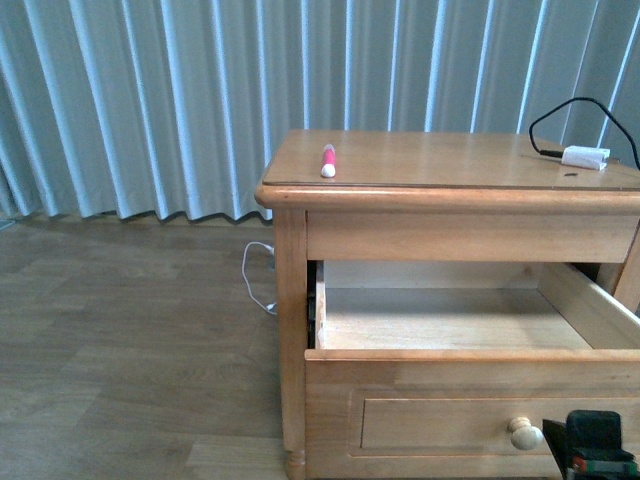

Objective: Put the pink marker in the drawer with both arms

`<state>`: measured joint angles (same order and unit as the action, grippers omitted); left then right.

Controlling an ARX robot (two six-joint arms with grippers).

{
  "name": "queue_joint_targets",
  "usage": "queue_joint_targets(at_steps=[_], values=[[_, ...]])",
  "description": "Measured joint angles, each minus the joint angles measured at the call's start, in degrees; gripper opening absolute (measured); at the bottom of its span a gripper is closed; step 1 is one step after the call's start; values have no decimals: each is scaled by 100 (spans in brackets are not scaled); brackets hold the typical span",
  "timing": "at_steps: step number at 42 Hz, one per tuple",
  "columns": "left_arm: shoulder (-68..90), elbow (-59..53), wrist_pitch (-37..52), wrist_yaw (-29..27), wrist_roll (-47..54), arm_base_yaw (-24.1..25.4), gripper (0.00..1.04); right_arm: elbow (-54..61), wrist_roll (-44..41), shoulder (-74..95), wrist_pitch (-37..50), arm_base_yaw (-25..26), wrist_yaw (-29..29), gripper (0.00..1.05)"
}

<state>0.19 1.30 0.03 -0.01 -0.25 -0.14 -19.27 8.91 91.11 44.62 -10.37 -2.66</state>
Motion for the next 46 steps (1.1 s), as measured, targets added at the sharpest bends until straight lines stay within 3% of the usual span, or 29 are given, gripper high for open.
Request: queue_joint_targets(at_steps=[13, 19, 46], values=[[0, 2, 0, 0, 0, 0, 99, 83, 120, -4264, -3832, 673, 1104, 96], [0, 0, 0, 0, 0, 0, 99, -173, 26, -5243, -4828, 903, 1440, 96], [0, 2, 0, 0, 0, 0, 99, -317, -7, -5436, -5104, 890, 1429, 96]])
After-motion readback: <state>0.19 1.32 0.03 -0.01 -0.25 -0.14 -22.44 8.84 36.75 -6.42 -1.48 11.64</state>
